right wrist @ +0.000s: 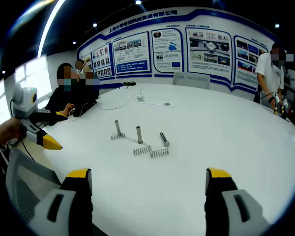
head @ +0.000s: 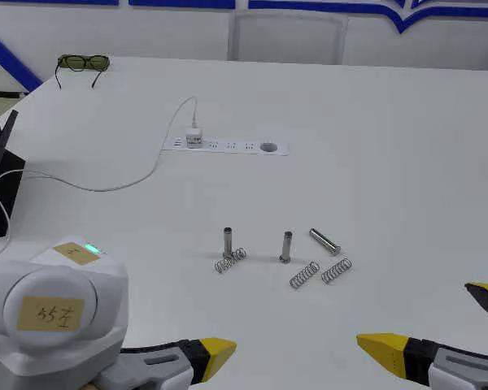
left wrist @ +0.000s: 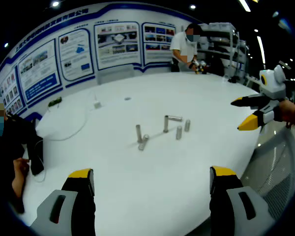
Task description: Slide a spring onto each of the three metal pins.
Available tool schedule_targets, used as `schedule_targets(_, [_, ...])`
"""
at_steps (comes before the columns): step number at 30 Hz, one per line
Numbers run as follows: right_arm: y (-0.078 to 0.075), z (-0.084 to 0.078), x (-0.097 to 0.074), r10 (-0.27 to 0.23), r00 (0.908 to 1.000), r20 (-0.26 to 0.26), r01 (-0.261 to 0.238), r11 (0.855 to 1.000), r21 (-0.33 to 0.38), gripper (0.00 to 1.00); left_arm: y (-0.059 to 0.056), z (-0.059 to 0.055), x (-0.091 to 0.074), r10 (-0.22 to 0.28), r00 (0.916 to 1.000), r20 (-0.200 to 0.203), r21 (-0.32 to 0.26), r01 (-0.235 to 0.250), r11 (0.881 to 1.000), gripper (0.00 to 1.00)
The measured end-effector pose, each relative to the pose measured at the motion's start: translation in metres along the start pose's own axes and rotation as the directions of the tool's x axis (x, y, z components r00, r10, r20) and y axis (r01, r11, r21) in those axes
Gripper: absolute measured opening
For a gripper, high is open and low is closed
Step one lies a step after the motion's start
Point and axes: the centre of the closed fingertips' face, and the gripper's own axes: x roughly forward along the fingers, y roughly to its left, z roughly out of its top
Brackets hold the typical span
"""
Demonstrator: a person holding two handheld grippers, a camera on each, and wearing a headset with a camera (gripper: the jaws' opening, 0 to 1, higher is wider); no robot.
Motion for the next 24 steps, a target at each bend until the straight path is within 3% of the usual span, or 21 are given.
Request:
schedule_targets(10, [0.0038,-0.0024,-0.0005,0.004,0.9999,-0.013,-0.004,0.999,-0.031,0.97,-0.0014,0.0001,0.0019,-0.009,1.0000,-0.005,0.013,0.009,1.000,0.99])
schedule_targets(14, [0.0044,-0.0054,0.0000,0.001,0.9998,-0.022,-0.002,0.999,-0.042,0.97,-0.0016,0.0038,0.0020,-0.014,0.9998,0.012,0.012,0.014,1.000,0.99])
schedule_targets(24, [0.0014,-0.0053,0.0004,-0.004,1.0000,-0.009,0.003,0.999,-0.036,0.96,0.0005,0.0045,0.0039,-0.013,0.9999,0.006,0.028,0.013,1.000,0.97])
